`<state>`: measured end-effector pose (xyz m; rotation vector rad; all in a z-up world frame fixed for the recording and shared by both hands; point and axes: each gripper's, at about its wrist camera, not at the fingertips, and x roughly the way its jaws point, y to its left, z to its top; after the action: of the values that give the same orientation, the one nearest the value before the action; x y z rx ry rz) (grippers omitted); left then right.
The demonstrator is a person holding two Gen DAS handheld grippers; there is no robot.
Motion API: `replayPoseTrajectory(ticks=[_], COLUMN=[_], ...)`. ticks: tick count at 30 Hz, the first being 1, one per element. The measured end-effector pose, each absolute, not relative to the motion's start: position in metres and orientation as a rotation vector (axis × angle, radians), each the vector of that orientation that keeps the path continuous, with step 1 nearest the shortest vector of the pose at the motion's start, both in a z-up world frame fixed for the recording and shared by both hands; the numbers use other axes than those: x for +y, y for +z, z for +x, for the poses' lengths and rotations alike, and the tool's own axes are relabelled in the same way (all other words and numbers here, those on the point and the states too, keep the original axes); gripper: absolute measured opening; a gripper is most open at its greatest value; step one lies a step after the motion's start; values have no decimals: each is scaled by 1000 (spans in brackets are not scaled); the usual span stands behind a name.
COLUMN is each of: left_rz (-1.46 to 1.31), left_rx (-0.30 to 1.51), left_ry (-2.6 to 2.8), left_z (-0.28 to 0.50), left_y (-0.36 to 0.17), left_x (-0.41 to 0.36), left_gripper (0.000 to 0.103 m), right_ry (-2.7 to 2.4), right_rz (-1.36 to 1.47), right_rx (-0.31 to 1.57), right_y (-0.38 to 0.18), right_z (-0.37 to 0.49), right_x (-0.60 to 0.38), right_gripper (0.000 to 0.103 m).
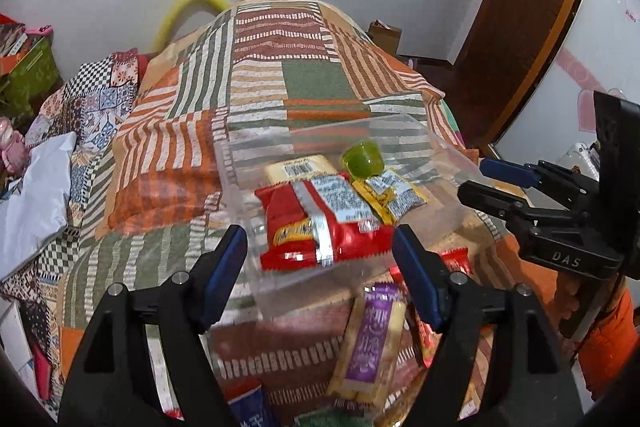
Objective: Organize snacks
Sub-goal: 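Lower both held bags into the clear box and open both tools, then grasp the purple coconut roll pack with the left tool while the right grasps the red peanut bag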
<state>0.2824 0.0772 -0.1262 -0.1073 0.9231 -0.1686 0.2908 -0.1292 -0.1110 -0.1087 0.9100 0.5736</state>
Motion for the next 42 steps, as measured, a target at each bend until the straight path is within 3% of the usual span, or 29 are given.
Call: replayPoseTrajectory(ticks=[7, 16, 34, 39, 41, 42], left_rz=[-129, -90, -92, -108, -103, -95], left_rx=[967, 1023, 1200, 1199, 1191, 1186], left_ry=[-177, -215, -248, -233, -243, -253], left_z=[263, 241, 249, 252, 252, 252], left_y=[-137, -155, -209, -214, -213, -213], left_x=[76, 55, 38, 42, 41, 39], left_gripper=[75, 75, 75, 72, 63, 60], right_ry=[583, 588, 605, 629, 635, 641], right_rz=[-77, -78, -37, -27, -23, -22], right_rx=[967, 1040, 1136, 1151, 1152, 1150], right_y=[-122, -145, -176, -182, -182, -183], right_z=[271, 244, 232, 233, 233, 232], right_x=[-135, -136, -136, -129, -128, -128], right_gripper=[59, 59, 68, 67, 67, 61])
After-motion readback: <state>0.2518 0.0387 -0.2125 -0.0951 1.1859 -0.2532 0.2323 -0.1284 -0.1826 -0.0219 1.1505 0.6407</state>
